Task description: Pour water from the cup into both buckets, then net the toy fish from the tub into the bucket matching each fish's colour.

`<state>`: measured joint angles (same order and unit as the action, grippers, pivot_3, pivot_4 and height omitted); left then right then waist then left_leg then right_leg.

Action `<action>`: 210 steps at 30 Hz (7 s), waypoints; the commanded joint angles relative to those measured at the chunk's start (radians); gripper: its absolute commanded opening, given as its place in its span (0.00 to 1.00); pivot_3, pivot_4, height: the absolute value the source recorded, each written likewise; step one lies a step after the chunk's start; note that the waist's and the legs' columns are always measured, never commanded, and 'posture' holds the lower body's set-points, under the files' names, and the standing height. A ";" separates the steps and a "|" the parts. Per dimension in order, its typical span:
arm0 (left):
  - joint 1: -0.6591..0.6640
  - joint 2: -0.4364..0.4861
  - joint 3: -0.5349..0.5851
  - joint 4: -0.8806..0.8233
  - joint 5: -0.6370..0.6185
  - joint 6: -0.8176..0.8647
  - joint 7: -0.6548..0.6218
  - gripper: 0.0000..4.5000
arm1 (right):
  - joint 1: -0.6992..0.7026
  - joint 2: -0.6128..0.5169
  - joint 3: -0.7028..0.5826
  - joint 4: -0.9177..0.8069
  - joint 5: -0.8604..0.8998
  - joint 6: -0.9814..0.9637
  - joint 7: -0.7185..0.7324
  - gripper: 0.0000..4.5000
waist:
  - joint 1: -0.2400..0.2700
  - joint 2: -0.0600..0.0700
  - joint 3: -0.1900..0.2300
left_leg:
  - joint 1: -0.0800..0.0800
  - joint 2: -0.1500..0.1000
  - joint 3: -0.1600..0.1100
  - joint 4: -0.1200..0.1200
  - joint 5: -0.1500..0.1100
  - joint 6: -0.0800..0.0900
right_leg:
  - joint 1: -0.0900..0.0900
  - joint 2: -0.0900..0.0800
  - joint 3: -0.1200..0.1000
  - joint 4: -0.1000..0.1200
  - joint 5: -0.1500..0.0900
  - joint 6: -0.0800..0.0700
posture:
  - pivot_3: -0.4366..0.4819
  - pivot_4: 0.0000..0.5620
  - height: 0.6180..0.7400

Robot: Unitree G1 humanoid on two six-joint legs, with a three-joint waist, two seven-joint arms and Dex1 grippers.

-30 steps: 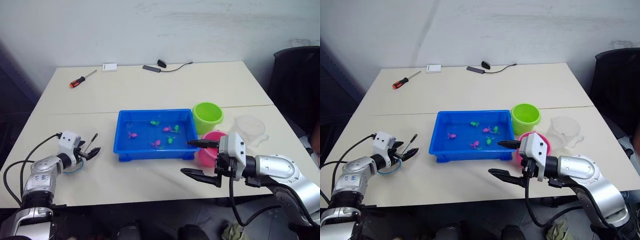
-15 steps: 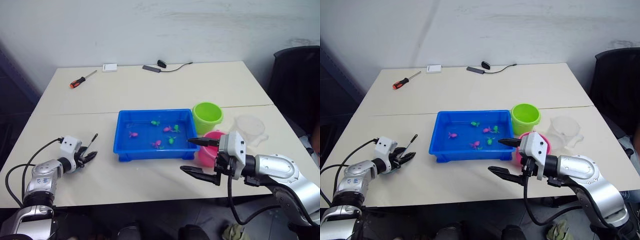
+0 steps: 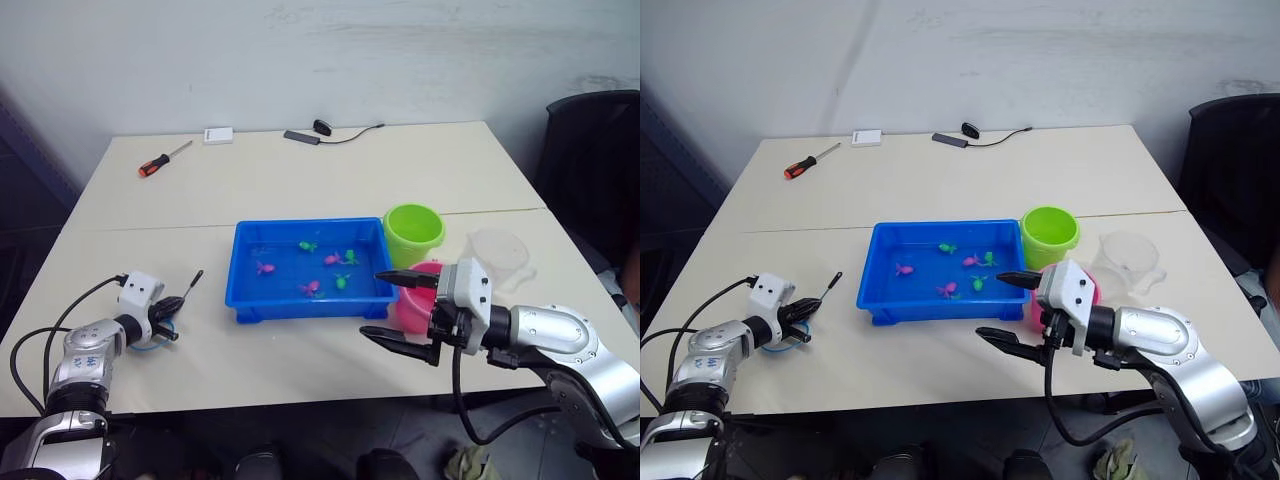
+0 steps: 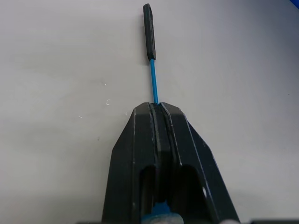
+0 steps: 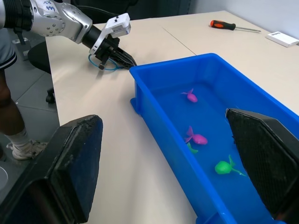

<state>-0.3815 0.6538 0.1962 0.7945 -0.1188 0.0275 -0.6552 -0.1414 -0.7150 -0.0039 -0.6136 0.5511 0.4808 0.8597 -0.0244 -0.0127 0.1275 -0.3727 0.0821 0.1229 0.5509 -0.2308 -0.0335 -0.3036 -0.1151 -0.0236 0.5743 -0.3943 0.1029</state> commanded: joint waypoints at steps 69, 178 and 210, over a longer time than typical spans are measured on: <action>-0.301 -0.148 -0.414 -0.540 -0.126 -0.191 -0.711 0.01 | -0.269 0.039 0.121 0.089 0.092 0.351 -0.028 1.00 | 0.023 0.002 0.001 | -0.004 0.000 0.010 0.009 0.000 0.009 | -0.001 0.006 0.000 0.003 0.003 0.004 | 0.48 0.27 0.94; 0.083 0.077 -0.018 -1.000 -0.443 0.411 -0.443 0.82 | -0.539 -0.211 0.281 0.796 -0.783 -1.021 0.208 0.00 | -0.004 0.006 0.004 | 0.005 0.002 0.021 0.011 -0.001 0.003 | 0.000 0.003 0.009 0.002 0.003 0.004 | 0.48 0.27 0.94; 0.083 0.063 -0.022 -0.998 -0.441 0.395 -0.421 0.82 | -0.548 -0.180 0.300 0.823 -0.860 -1.051 0.160 0.00 | -0.004 0.007 0.003 | 0.005 0.002 0.022 0.020 -0.003 0.005 | 0.001 0.004 0.011 0.009 0.002 0.003 | 0.48 0.27 0.94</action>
<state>-0.2971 0.7166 0.1665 -0.1818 -0.5466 0.4358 -1.0799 -0.6853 -0.8861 0.3077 0.2142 -0.3055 -0.5669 1.0275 -0.0282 -0.0052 0.1308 -0.3679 0.0840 0.1448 0.5716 -0.2335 -0.0285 -0.3023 -0.1114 -0.0121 0.5829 -0.3918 0.1054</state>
